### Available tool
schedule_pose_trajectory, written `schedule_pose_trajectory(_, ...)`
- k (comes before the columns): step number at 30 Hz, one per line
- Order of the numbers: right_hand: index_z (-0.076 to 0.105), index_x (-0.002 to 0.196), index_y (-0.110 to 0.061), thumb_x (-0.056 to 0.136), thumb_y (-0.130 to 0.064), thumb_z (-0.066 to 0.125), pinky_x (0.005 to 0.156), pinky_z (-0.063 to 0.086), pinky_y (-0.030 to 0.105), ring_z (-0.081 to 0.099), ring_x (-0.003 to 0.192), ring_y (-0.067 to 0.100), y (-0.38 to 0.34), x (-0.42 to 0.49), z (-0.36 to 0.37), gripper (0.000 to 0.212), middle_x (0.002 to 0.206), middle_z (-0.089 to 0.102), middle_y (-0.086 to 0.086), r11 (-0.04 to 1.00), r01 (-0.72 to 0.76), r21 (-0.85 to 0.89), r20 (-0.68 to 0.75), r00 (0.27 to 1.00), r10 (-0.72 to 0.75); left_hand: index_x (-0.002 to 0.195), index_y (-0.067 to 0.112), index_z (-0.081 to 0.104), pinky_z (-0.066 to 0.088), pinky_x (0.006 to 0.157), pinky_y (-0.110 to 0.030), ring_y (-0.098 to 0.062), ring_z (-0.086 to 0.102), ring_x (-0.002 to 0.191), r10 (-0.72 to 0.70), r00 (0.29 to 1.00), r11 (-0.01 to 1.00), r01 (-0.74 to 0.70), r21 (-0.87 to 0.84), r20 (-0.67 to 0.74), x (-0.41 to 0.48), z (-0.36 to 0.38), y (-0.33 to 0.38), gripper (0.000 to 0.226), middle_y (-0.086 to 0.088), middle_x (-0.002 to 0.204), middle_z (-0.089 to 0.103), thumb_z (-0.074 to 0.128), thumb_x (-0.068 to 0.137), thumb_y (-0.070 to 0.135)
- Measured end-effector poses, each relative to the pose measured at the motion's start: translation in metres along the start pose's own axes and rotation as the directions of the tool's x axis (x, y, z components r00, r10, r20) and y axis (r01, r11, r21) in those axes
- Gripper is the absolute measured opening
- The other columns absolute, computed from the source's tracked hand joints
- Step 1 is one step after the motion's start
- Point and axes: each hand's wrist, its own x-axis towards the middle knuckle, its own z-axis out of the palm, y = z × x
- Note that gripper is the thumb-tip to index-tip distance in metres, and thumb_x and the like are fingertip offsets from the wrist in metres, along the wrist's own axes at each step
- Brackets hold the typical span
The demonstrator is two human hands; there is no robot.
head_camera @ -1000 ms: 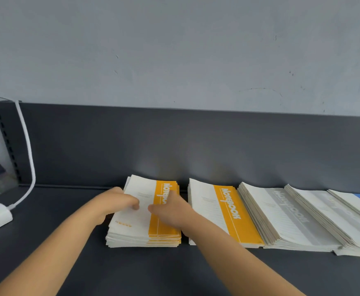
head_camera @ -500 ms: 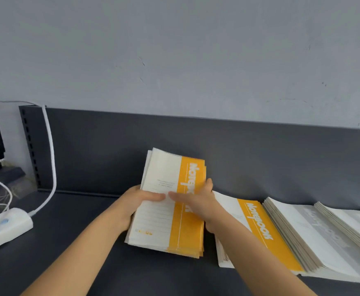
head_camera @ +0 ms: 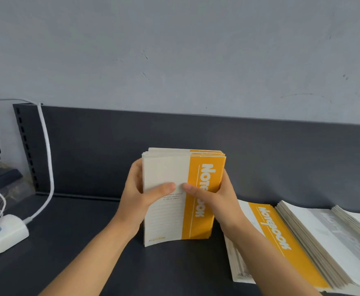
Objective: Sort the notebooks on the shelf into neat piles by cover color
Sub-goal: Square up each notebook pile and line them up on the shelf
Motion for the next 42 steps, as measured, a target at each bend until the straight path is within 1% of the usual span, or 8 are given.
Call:
schedule_pose_trajectory(10, 0.053, 0.103, -0.035, 0.073, -0.025, 0.078, 0.060, 0.055, 0.016, 0.070, 0.084, 0.003, -0.003, -0.004, -0.006, 0.040, 0.095, 0.069, -0.017, 0.998, -0.018, -0.065, 0.064, 0.998, 0.022, 0.114, 0.033, 0.055, 0.055, 0.064, -0.018, -0.003, 0.066, 0.096, 0.011, 0.995, 0.985, 0.006, 0.173, -0.096, -0.010, 0.007, 0.001, 0.055, 0.017, 0.101, 0.068, 0.084, 0.067, 0.034)
schedule_pose_trajectory(15, 0.057, 0.107, -0.023, 0.071, -0.032, 0.081, 0.072, 0.060, 0.030, 0.071, 0.081, 0.011, -0.003, -0.007, -0.011, 0.043, 0.096, 0.072, -0.008, 0.973, -0.121, -0.198, 0.011, 0.992, 0.125, 0.108, 0.012, 0.066, 0.058, 0.066, -0.042, -0.032, 0.073, 0.082, -0.488, 0.872, 0.871, 0.489, -0.040, 0.038, 0.000, 0.005, 0.014, 0.037, -0.012, 0.092, 0.075, 0.077, 0.074, 0.022)
schedule_pose_trajectory(19, 0.047, 0.132, -0.022, 0.078, -0.046, 0.072, 0.078, 0.048, 0.027, 0.058, 0.105, 0.016, -0.006, -0.001, -0.041, 0.064, 0.127, 0.053, -0.005, 0.708, -0.143, -0.692, -0.062, 0.988, 0.139, 0.107, 0.001, 0.070, 0.056, 0.082, -0.047, -0.034, 0.073, 0.086, -0.716, 0.697, 0.691, 0.701, 0.178, 0.034, 0.007, 0.005, 0.006, 0.038, -0.017, 0.094, 0.075, 0.078, 0.076, 0.023)
schedule_pose_trajectory(24, 0.052, 0.127, -0.013, 0.090, -0.029, 0.052, 0.087, 0.046, 0.029, 0.054, 0.111, 0.023, -0.001, -0.005, -0.108, 0.040, 0.127, 0.056, 0.002, 0.342, -0.089, -0.935, -0.051, 0.992, 0.117, 0.089, 0.006, 0.062, 0.051, 0.066, -0.030, -0.021, 0.067, 0.075, -0.683, 0.716, 0.591, 0.660, 0.463, -0.149, 0.010, 0.016, -0.002, 0.029, -0.008, 0.083, 0.070, 0.077, 0.081, 0.029)
schedule_pose_trajectory(28, 0.038, 0.141, -0.019, 0.092, -0.063, 0.033, 0.112, 0.029, 0.044, 0.032, 0.136, 0.030, 0.026, -0.011, -0.133, 0.067, 0.146, 0.038, 0.007, 0.115, 0.034, -0.993, 0.060, 0.971, 0.233, 0.137, 0.016, 0.042, 0.035, 0.103, -0.038, -0.028, 0.036, 0.131, -0.346, 0.916, -0.077, 0.191, 0.979, -0.206, 0.009, 0.038, 0.001, 0.076, -0.008, 0.145, 0.037, 0.056, 0.081, 0.066)
schedule_pose_trajectory(33, 0.008, 0.152, -0.020, 0.095, -0.062, 0.015, 0.118, 0.011, 0.047, 0.001, 0.147, 0.028, 0.046, -0.019, -0.136, 0.072, 0.160, 0.004, 0.007, 0.220, 0.039, -0.975, 0.123, 0.918, 0.378, 0.130, 0.017, 0.048, 0.044, 0.087, -0.031, -0.020, 0.052, 0.118, -0.422, 0.903, 0.405, 0.113, 0.907, 0.076, -0.012, 0.132, -0.002, 0.057, -0.001, 0.132, 0.053, 0.056, 0.087, 0.055)
schedule_pose_trajectory(37, 0.011, 0.152, -0.020, 0.098, -0.051, 0.022, 0.116, 0.011, 0.055, -0.001, 0.147, 0.027, 0.055, -0.019, -0.136, 0.063, 0.160, 0.003, 0.005, 0.304, 0.033, -0.952, 0.140, 0.931, 0.337, 0.152, 0.008, 0.017, 0.038, 0.089, -0.025, -0.023, 0.044, 0.130, -0.701, 0.712, 0.535, 0.487, 0.691, 0.042, -0.014, 0.178, -0.010, 0.089, -0.007, 0.147, 0.041, 0.065, 0.087, 0.045)
schedule_pose_trajectory(42, 0.031, 0.145, -0.022, 0.095, -0.058, 0.030, 0.113, 0.017, 0.057, 0.011, 0.145, 0.027, 0.054, -0.015, -0.133, 0.061, 0.157, 0.020, 0.000, 0.466, -0.056, -0.883, 0.086, 0.957, 0.279, 0.113, 0.005, 0.057, 0.056, 0.071, -0.032, -0.023, 0.066, 0.085, -0.722, 0.691, 0.669, 0.699, 0.250, 0.001, 0.003, 0.174, -0.013, 0.052, -0.011, 0.099, 0.068, 0.084, 0.069, 0.005)
